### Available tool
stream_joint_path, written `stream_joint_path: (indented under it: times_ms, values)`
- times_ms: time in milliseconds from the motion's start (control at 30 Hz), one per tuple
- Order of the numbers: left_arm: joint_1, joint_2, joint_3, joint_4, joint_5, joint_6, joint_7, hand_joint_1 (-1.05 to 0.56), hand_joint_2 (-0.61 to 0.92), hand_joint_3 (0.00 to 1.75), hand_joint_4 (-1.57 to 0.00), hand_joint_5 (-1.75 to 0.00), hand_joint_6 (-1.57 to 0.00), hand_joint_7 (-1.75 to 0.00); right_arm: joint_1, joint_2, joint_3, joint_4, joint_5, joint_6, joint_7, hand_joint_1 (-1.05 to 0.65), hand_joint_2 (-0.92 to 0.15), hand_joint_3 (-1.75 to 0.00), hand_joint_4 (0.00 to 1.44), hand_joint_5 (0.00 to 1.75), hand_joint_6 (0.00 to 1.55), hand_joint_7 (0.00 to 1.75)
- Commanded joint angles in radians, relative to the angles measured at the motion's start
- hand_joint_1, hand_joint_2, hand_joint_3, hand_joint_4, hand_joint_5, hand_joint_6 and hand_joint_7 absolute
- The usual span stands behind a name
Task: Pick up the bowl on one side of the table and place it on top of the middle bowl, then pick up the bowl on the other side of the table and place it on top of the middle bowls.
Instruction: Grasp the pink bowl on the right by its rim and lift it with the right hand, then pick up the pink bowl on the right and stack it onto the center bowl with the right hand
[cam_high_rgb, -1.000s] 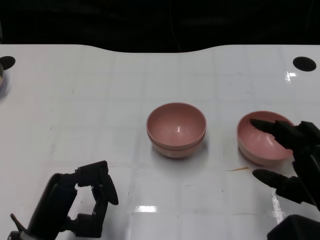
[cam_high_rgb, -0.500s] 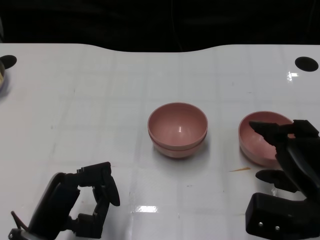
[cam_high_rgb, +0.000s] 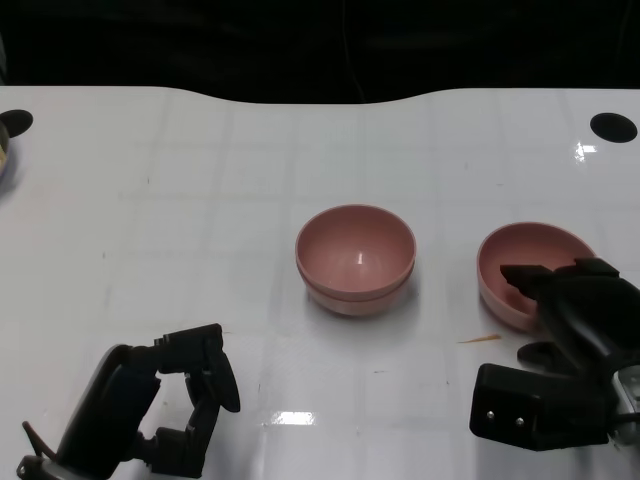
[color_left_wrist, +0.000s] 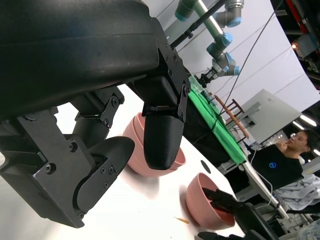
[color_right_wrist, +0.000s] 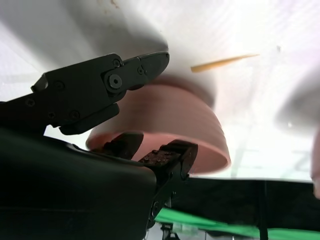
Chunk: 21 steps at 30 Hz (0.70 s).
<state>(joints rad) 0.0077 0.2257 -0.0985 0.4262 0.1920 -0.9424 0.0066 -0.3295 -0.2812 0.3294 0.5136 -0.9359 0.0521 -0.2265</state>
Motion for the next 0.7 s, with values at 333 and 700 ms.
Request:
stream_joint_path:
  times_ms: [333, 700]
  values:
    - [0.006, -0.003, 0.018, -0.006, 0.004, 0.008, -0.004, -0.02, 0.23, 1.61, -0.91, -1.69, -0.85, -1.52, -0.124, -0.048, 0.076, 0.222, 0.046, -0.165, -0.199, -0.17, -0.92, -0.06, 0.87, 1.74, 0.8, 1.31]
    - [0.007, -0.008, 0.021, -0.012, 0.006, 0.017, -0.012, -0.02, 0.23, 1.6, -0.91, -1.69, -0.86, -1.51, -0.117, -0.081, 0.07, 0.008, 0.042, -0.239, -0.321, -0.17, -0.81, -0.28, 0.96, 1.75, 0.8, 1.53]
